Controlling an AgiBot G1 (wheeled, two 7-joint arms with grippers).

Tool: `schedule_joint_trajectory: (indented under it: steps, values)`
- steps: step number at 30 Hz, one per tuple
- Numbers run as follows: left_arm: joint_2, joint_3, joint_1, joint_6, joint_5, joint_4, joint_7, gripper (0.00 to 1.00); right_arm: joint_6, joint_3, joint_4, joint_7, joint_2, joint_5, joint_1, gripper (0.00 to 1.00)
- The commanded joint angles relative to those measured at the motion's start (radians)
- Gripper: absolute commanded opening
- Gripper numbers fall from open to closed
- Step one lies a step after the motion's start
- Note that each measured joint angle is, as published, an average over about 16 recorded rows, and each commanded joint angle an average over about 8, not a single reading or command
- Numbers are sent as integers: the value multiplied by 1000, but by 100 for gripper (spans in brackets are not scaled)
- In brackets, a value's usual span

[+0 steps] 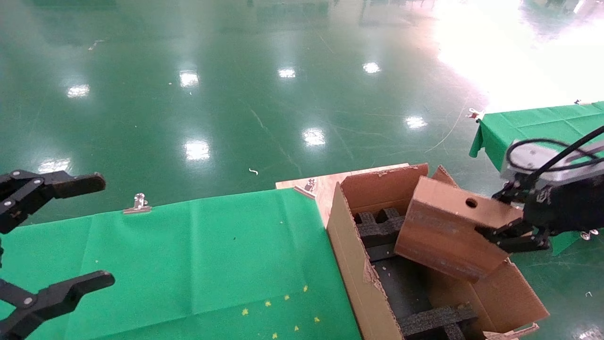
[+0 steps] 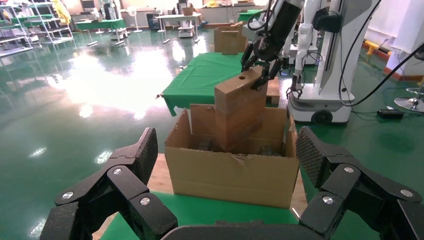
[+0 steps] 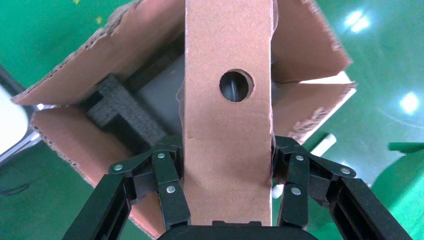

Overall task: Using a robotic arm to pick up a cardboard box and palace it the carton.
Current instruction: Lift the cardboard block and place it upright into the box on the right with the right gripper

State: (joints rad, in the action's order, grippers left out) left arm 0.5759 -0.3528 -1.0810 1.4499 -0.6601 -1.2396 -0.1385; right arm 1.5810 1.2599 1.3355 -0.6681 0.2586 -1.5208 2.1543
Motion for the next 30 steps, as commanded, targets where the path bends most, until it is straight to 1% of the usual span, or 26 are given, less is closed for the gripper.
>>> schedule_joint_trajectory:
  steps: [1,7,10,13,17,22,26,30]
  values:
    - [0,0,0,0,0,0,0,100,0,17,7,-5,-7,2,1,0]
    - [0,0,0,0,0,0,0,100,-17,28,-5,-8,-1,-1,-7,0]
    - [0,0,0,0,0,0,0,100,-48,39,-7,-50,-4,-9,-20,0]
    - [0,0,0,0,0,0,0,100,-93,52,0,-137,-11,-24,-43,0]
    - [0,0,0,0,0,0,0,100,-154,71,14,-294,-27,-39,-80,0]
    - [0,0,0,0,0,0,0,100,-209,94,20,-467,-42,-64,-121,0]
    - [0,0,0,0,0,0,0,100,-228,113,22,-554,-42,-81,-149,0]
    - [0,0,0,0,0,0,0,100,-217,131,21,-607,-36,-84,-169,0]
